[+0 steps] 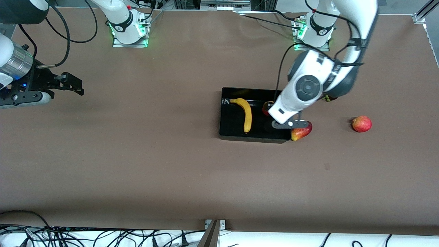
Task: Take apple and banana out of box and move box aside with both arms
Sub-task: 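Reach the left gripper into the black box and grasp the red apple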
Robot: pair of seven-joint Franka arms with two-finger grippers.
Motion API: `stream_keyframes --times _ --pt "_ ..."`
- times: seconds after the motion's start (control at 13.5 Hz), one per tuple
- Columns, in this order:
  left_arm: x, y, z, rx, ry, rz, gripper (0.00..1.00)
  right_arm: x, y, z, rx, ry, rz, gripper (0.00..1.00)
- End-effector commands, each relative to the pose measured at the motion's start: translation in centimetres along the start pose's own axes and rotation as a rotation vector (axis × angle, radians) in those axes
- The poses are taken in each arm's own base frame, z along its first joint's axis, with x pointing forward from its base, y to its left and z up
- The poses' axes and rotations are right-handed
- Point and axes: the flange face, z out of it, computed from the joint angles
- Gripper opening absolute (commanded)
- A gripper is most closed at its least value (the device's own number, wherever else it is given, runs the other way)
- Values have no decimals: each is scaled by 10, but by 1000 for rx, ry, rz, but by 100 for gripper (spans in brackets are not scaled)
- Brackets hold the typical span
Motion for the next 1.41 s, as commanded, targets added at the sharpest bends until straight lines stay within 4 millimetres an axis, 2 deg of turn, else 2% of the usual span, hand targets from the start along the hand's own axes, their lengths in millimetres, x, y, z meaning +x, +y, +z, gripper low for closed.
stream_keyframes --times 0.0,0.15,0.22,0.3,0.52,0.74,0.82,0.89,0.97,1.04,1.19,1.34 --pt "-26 -5 40 12 48 -16 100 0 2 -4 -5 7 6 100" --pt "-29 -1 69 4 84 -39 100 0 2 -4 -5 9 6 100" --pt "-33 8 81 9 83 -20 100 0 2 -4 -5 9 6 100" --pt "-32 9 89 21 81 -13 100 0 2 -4 -5 9 6 100" --pt "-26 10 106 12 103 -9 100 0 2 -4 -5 9 6 100" --pt "-26 11 113 13 101 -7 100 0 2 -4 -5 9 7 100" --pt "-26 12 116 15 97 -4 96 0 2 -4 -5 9 7 100" --pt "-27 12 119 18 92 -6 66 0 2 -4 -5 9 7 100" --pt "-26 11 119 18 92 -7 41 0 2 -4 -5 9 7 100" --pt "-26 11 118 19 90 -6 28 0 2 -4 -5 9 6 100" --pt "-24 9 102 12 104 -10 27 0 3 -4 -6 7 7 100" --pt "-25 8 70 12 111 -13 27 1 4 -3 -6 6 10 100"
